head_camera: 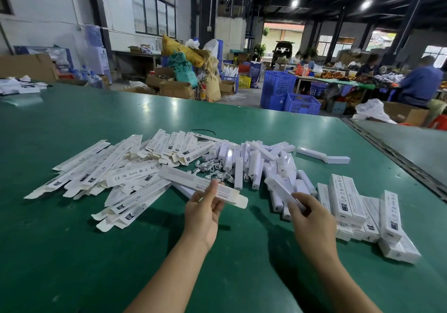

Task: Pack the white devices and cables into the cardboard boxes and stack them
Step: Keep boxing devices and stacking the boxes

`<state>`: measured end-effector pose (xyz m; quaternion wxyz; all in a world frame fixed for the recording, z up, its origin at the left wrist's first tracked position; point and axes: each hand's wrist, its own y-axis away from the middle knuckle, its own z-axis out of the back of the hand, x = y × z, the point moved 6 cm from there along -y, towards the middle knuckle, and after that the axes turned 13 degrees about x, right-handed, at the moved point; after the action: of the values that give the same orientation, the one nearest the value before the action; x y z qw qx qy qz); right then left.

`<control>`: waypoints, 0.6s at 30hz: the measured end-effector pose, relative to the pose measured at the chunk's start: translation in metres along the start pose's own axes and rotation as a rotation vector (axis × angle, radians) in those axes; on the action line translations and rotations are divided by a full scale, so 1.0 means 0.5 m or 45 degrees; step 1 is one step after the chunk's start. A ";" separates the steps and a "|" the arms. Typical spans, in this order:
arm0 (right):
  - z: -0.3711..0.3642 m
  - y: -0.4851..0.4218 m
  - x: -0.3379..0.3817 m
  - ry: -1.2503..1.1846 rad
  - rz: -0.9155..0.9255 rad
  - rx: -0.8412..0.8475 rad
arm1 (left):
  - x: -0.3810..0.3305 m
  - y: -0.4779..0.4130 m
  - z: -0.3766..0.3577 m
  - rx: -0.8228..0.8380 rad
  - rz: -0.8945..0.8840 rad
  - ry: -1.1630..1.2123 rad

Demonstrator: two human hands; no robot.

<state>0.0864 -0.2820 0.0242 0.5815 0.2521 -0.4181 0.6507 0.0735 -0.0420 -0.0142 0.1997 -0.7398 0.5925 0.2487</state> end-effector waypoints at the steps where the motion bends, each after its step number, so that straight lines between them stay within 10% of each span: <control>1: -0.002 0.003 0.004 -0.118 0.016 0.016 | -0.004 -0.002 0.002 -0.014 -0.019 0.022; 7: -0.046 0.024 0.028 -0.664 0.057 0.244 | -0.012 -0.008 0.005 -0.030 -0.072 0.137; 18: -0.067 0.021 0.030 -0.661 0.034 0.400 | -0.008 -0.008 -0.005 0.029 -0.064 0.116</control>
<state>0.0784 -0.2454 0.0164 0.4004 0.4913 -0.4505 0.6288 0.0769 -0.0397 -0.0098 0.1873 -0.7626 0.5850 0.2029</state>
